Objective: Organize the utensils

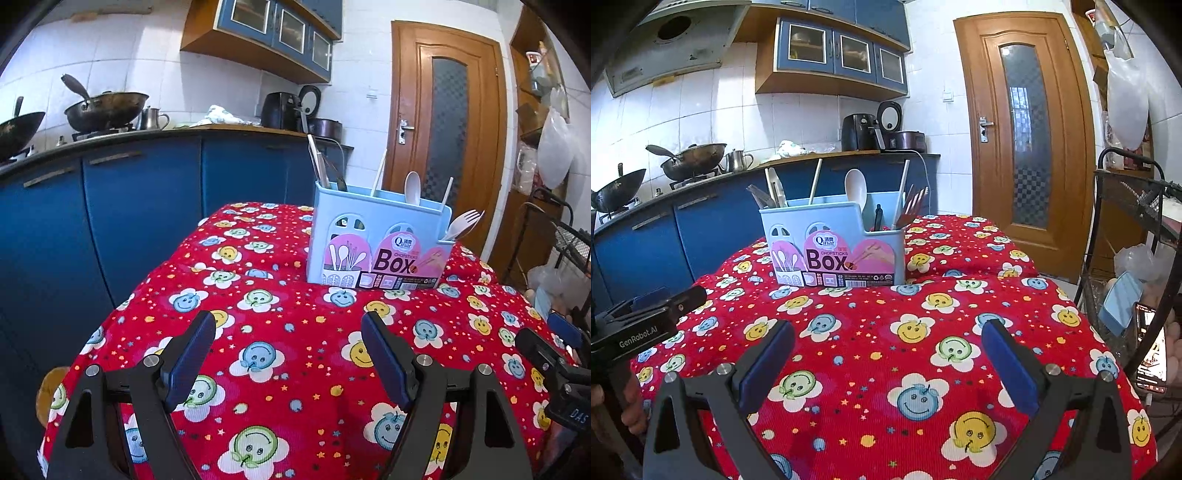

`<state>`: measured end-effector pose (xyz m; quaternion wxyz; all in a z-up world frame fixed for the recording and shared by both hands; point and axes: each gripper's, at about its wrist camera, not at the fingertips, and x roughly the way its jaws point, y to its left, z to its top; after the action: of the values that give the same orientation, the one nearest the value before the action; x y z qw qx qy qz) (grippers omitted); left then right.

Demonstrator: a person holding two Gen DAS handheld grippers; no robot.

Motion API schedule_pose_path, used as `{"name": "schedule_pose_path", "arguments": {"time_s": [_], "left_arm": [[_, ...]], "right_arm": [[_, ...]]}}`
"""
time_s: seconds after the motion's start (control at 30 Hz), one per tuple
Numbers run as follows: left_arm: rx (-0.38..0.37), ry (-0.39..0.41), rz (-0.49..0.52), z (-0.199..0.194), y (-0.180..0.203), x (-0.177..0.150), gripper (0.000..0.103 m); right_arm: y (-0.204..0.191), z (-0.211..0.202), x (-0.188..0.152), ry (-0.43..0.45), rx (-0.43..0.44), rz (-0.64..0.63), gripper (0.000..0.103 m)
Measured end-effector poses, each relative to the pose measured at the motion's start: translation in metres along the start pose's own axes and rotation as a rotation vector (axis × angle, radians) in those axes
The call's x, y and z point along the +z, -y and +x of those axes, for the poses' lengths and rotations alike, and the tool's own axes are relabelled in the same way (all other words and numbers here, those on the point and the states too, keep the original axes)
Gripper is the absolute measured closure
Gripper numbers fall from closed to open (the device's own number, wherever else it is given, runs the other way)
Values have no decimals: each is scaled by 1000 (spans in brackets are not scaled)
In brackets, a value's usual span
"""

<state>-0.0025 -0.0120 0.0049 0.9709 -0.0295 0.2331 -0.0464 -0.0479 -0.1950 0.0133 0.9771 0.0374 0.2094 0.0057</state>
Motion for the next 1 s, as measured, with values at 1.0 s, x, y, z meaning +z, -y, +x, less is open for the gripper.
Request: {"name": "schedule_pose_path", "arguments": {"time_s": [1.0], "left_arm": [[0,1,-2,0,0,0,21]], "right_arm": [[1,1,0,-2,3,7,0]]}}
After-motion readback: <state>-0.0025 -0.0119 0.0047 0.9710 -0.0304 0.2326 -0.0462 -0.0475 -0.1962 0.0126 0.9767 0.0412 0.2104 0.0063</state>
